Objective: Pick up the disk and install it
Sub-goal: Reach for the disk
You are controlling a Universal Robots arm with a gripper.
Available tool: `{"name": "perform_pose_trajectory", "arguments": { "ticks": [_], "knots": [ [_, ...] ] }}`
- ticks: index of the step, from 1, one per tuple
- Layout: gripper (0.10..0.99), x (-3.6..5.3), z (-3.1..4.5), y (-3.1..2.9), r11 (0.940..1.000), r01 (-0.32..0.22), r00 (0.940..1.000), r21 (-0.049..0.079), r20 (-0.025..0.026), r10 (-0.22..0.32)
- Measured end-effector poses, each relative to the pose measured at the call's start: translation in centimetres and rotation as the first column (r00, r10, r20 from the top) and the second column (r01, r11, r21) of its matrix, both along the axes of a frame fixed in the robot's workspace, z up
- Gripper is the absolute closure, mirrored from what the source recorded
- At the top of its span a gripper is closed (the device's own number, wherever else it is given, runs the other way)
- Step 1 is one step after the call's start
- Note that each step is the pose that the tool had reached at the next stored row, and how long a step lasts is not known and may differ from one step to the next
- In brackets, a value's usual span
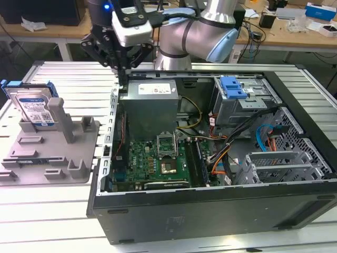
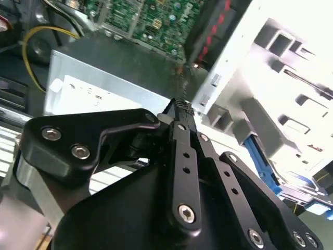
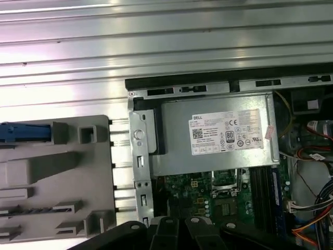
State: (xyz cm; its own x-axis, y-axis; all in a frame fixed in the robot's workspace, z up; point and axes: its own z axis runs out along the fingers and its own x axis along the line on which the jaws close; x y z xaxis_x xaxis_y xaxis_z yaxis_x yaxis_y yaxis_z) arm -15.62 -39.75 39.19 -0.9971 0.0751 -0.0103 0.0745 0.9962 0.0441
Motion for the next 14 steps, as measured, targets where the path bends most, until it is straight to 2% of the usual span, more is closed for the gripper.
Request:
{"name": "perform_pose_trajectory", "arguments": {
  "ticks": [2, 8, 14],
  "knots": [
    [0.98, -1.56, -0.05, 0.21, 1.0, 0.0, 1.0, 0.0, -0.0005, 0.0],
    [0.98, -5.34, -0.16, 0.91, 1.0, 0.0, 1.0, -0.001, -0.0006, 0.0],
    [0.98, -8.59, -0.25, 1.61, 1.0, 0.0, 1.0, -0.001, -0.001, 0.0]
  ]
}}
